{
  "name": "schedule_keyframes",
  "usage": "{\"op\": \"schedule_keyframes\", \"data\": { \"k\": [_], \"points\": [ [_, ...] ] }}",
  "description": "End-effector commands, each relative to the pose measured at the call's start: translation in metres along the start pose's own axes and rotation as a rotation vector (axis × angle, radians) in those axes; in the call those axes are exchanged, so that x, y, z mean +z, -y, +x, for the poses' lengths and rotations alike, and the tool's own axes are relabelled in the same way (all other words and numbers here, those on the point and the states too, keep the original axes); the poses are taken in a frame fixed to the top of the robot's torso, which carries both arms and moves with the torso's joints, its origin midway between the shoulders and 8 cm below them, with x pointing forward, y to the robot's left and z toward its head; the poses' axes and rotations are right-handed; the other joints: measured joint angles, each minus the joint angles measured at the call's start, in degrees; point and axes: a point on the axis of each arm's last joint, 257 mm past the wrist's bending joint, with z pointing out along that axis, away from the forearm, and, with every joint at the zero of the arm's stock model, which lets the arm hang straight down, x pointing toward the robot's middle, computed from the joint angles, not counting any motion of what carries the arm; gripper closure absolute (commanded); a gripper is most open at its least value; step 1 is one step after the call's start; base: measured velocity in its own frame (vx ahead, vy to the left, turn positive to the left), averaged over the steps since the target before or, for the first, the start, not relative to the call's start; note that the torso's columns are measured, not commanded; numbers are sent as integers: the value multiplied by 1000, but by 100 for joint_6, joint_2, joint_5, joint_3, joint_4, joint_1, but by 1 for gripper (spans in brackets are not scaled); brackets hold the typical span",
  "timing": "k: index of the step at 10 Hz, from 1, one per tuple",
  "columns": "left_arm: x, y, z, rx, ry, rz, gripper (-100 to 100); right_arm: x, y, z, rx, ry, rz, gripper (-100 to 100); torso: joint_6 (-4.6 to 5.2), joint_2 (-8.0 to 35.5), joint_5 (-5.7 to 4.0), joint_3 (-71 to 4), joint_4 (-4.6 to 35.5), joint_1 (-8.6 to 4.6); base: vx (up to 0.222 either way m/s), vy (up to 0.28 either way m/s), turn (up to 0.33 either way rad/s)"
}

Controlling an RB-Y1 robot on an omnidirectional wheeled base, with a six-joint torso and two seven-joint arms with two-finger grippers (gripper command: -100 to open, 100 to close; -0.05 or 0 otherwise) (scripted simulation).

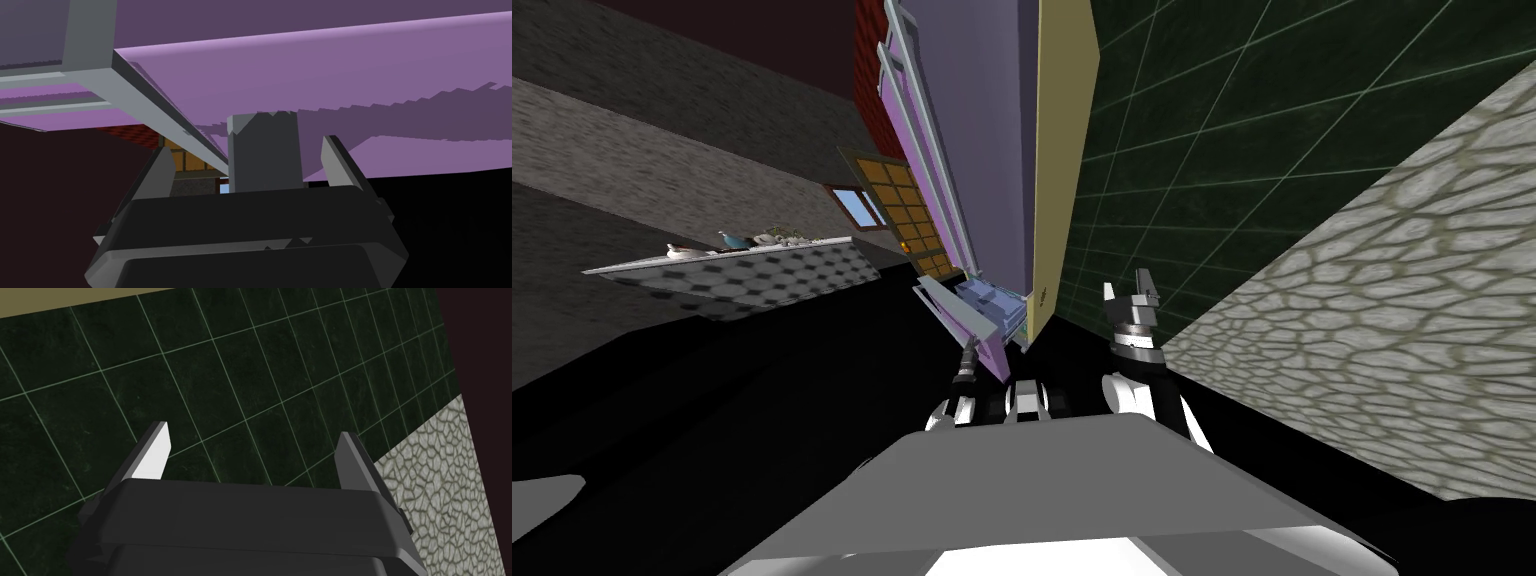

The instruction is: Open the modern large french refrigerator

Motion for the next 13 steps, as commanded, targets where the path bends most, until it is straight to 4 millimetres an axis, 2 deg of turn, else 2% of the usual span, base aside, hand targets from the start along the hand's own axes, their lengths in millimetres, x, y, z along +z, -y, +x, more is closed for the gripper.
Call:
{"op": "schedule_keyframes", "data": {
  "k": [1,2,3,4,5,6,7,11,12,13],
  "points": [
    [28,11,-17,4,25,3,-100,0,0,0,0,0,0,0,3,10,-1,5,4,-1,-132,-32,-153],
    [41,16,-24,3,38,3,-100,0,0,0,0,0,0,0,4,29,-7,17,15,-10,-159,-32,-128],
    [41,16,-24,3,38,3,-100,0,0,0,0,0,0,0,-3,47,-11,23,20,-14,-109,2,-14],
    [54,22,-31,2,51,3,-100,0,0,0,0,0,0,0,-2,51,-12,23,24,-20,-104,4,-61],
    [49,13,-31,0,52,-19,-100,0,0,0,0,0,0,0,8,44,-13,21,24,-27,-70,-5,-45],
    [51,16,-31,1,52,-12,-100,0,0,0,0,0,0,0,7,44,-15,19,25,-41,-18,-7,16],
    [67,29,-38,-1,64,4,-100,0,0,0,0,0,0,0,11,37,-17,15,25,-47,-61,-36,-73],
    [67,29,-38,-1,64,4,-100,0,0,0,0,0,0,0,9,74,-35,36,54,-56,-20,-2,-13],
    [72,37,-38,1,63,26,-100,0,0,0,0,0,0,0,7,82,-40,39,60,-62,0,0,0],
    [72,37,-38,0,63,25,-100,0,0,0,0,0,0,0,10,81,-44,40,65,-61,-3,-8,-11]
  ]
}}
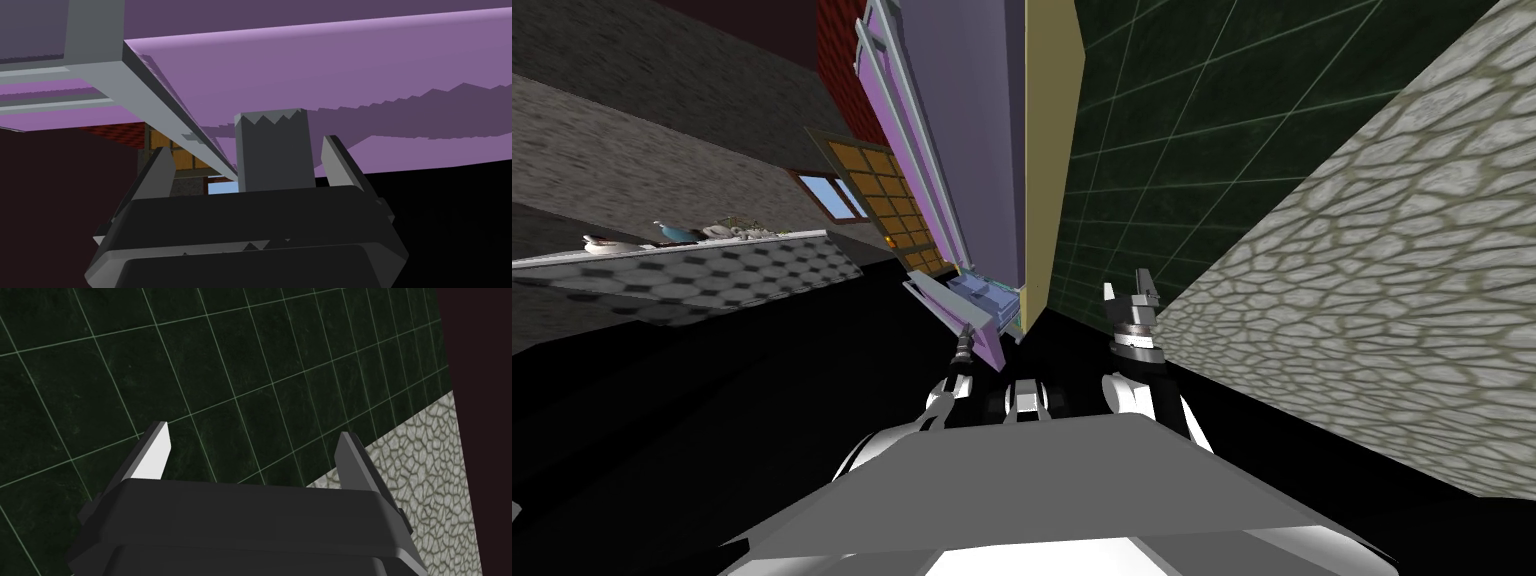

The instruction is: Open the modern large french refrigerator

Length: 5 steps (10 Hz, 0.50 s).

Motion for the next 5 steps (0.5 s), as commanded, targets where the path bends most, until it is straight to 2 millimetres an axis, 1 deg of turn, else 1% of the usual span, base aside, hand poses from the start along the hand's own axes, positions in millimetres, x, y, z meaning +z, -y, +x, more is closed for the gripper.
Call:
{"op": "schedule_keyframes", "data": {
  "k": [1,2,3,4,5],
  "points": [
    [5,6,1,1,-5,20,-100,0,0,0,0,0,0,0,-6,1,-5,1,5,3,0,0,0],
    [18,13,-5,-4,8,21,-100,0,0,0,0,0,0,0,-8,2,2,1,-3,8,-56,-8,-84],
    [7,0,-4,-2,6,-3,-100,0,0,0,0,0,0,0,-3,10,2,6,2,10,-24,5,-22],
    [6,-2,-6,-2,10,-11,0,0,0,0,0,0,0,0,-7,5,8,1,-11,8,7,10,14],
    [4,-5,-8,-3,13,-20,0,0,0,0,0,0,0,0,-4,-13,12,-9,-21,10,4,9,7]
  ]
}}
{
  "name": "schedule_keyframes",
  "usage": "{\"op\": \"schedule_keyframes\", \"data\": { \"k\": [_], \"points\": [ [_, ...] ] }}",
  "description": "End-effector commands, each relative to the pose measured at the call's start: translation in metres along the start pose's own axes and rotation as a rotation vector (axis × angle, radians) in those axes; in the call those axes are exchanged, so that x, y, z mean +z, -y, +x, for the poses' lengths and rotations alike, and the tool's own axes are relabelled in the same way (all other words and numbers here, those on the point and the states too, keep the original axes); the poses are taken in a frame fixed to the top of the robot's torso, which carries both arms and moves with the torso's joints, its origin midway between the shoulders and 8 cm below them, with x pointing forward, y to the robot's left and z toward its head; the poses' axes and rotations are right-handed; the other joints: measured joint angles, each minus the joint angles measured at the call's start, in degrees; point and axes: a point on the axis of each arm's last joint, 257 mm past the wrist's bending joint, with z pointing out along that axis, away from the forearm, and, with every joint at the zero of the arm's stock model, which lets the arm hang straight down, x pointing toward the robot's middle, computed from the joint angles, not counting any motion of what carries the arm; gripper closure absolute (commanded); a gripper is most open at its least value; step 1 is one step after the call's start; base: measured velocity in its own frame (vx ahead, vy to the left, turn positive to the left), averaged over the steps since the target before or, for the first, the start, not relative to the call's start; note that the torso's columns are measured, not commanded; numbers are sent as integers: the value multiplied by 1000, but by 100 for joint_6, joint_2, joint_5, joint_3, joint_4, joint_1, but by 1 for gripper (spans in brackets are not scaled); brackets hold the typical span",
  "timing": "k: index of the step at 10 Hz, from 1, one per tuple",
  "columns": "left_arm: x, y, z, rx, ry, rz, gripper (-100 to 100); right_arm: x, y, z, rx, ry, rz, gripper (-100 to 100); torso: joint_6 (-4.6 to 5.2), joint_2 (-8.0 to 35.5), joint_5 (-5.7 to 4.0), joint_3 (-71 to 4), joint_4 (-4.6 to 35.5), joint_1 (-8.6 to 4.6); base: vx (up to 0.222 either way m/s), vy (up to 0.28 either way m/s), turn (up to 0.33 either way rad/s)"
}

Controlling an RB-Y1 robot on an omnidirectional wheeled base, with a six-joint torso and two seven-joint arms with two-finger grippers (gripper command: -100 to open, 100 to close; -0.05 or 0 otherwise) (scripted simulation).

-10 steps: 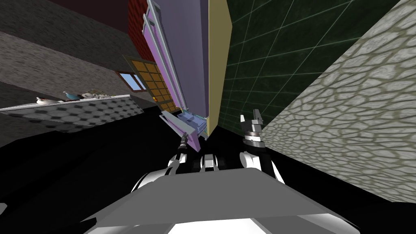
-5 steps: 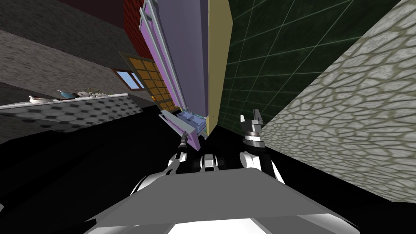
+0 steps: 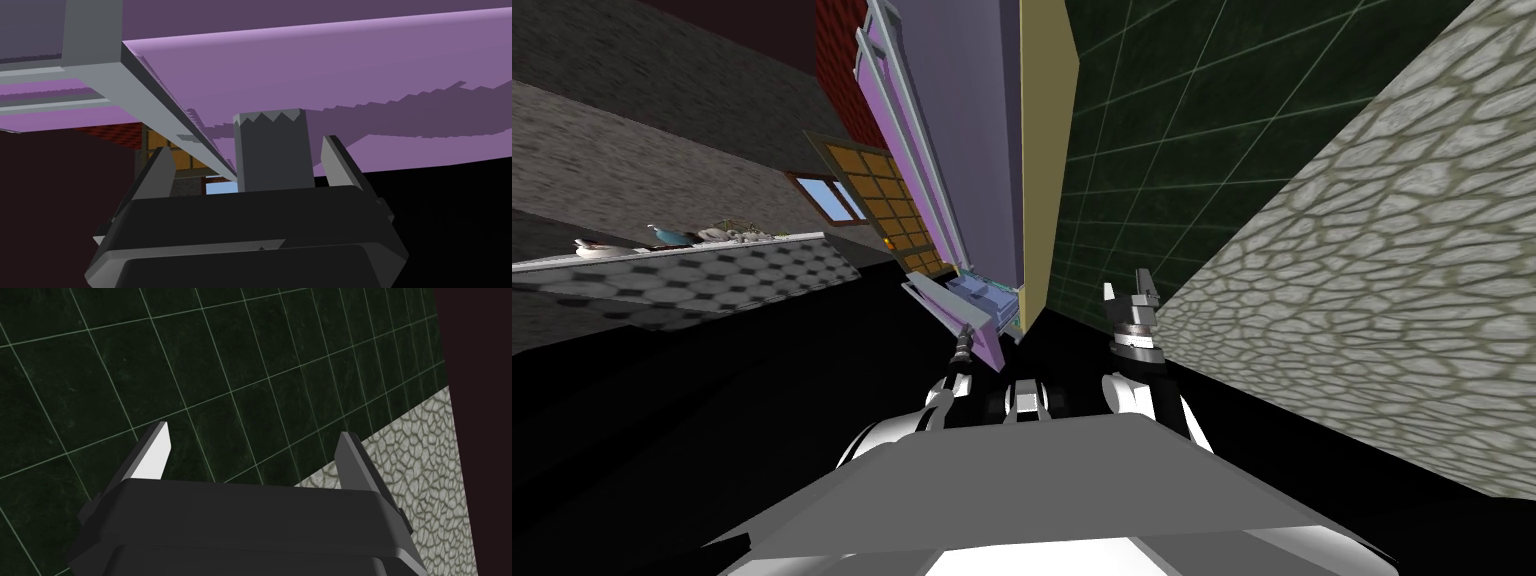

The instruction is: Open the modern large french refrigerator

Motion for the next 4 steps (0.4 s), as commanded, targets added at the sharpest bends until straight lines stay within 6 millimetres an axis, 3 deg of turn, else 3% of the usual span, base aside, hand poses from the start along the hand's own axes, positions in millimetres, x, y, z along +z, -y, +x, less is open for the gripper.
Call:
{"op": "schedule_keyframes", "data": {
  "k": [1,4],
  "points": [
    [-2,-3,-1,-1,3,-7,0,0,0,0,0,0,0,0,1,-14,3,-8,-8,3,3,8,7],
    [-5,-8,-4,-3,8,-22,0,0,0,0,0,0,0,0,-1,-33,14,-16,-23,21,2,4,3]
  ]
}}
